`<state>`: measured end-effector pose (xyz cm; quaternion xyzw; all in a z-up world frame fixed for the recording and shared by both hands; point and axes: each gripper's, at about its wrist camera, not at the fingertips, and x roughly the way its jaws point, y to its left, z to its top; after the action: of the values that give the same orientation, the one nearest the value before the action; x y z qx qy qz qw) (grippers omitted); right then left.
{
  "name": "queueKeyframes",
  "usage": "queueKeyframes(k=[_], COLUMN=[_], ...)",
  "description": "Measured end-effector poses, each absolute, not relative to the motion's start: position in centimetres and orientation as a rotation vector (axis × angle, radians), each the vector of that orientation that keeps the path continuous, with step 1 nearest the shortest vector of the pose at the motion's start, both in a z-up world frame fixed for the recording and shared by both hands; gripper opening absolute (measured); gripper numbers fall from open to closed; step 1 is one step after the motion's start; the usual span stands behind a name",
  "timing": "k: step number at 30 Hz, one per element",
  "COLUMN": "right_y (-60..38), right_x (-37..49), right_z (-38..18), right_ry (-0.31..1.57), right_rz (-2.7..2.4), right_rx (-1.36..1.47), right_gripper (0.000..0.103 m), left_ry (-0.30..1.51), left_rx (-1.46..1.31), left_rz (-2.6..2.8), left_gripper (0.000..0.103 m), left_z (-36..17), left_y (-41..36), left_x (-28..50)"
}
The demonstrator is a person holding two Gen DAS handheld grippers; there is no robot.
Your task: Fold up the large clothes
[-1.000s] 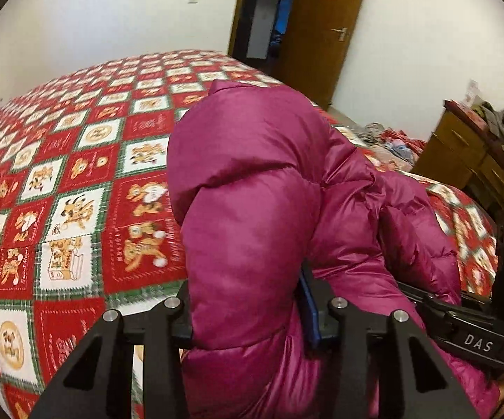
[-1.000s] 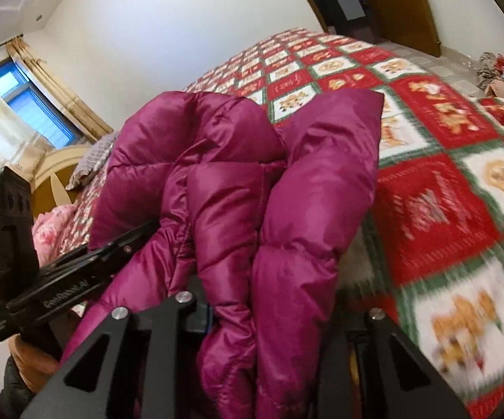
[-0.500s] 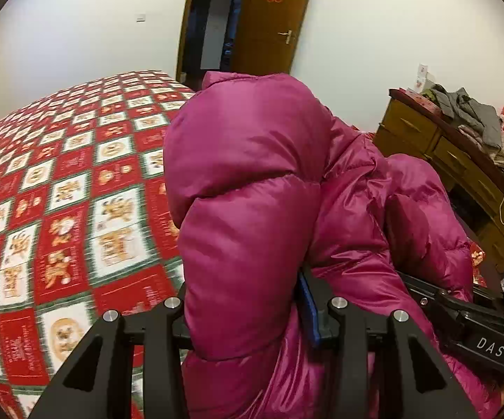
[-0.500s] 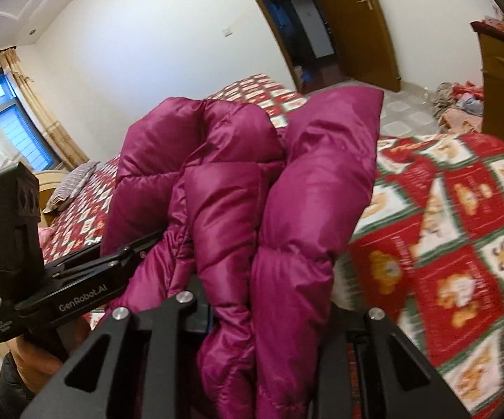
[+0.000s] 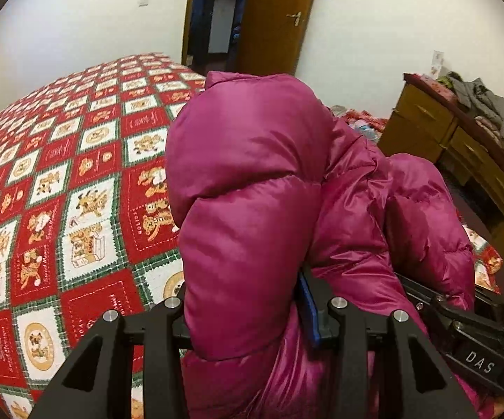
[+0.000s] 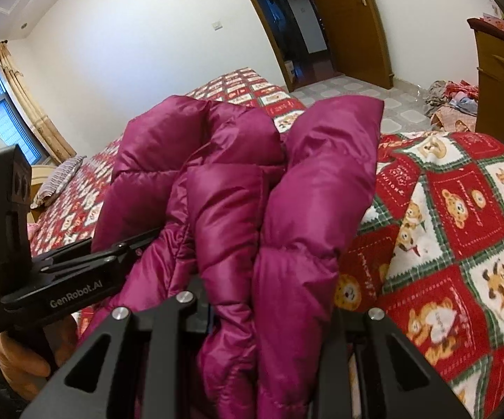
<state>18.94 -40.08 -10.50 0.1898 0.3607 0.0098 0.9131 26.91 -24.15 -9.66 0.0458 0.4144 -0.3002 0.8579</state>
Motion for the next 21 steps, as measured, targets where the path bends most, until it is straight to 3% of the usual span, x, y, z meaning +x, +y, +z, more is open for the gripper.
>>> queueKeyframes(k=[6, 9, 13, 15, 21], right_y=[-41.6, -42.3, -42.8, -43.1, -41.8], right_x=[19.5, 19.5, 19.0, 18.1, 14.7], right_z=[-12.8, -13.3, -13.1, -12.4, -6.5], right_ry=[0.777, 0.784, 0.791, 0.793, 0.713], right_rz=[0.007, 0.007, -0.009, -0.037, -0.177], right_rx=[0.42, 0.446, 0.459, 0.463, 0.33], right_gripper=[0.029, 0.03, 0.042, 0.046, 0.046], left_ry=[0.877, 0.845, 0.809, 0.796, 0.76], left_rx=[0.138, 0.182, 0.203, 0.228, 0.262], left_rz=[-0.572, -0.54, -0.508, -0.502, -0.481], left_gripper=[0.044, 0.053, 0.067, 0.068, 0.068], left_z=[-11.6, -12.3, -13.4, -13.4, -13.2], left_y=[-25.8, -26.6, -27.0, -27.3, -27.6], left_x=[27.8, 27.6, 27.6, 27.3, 26.6])
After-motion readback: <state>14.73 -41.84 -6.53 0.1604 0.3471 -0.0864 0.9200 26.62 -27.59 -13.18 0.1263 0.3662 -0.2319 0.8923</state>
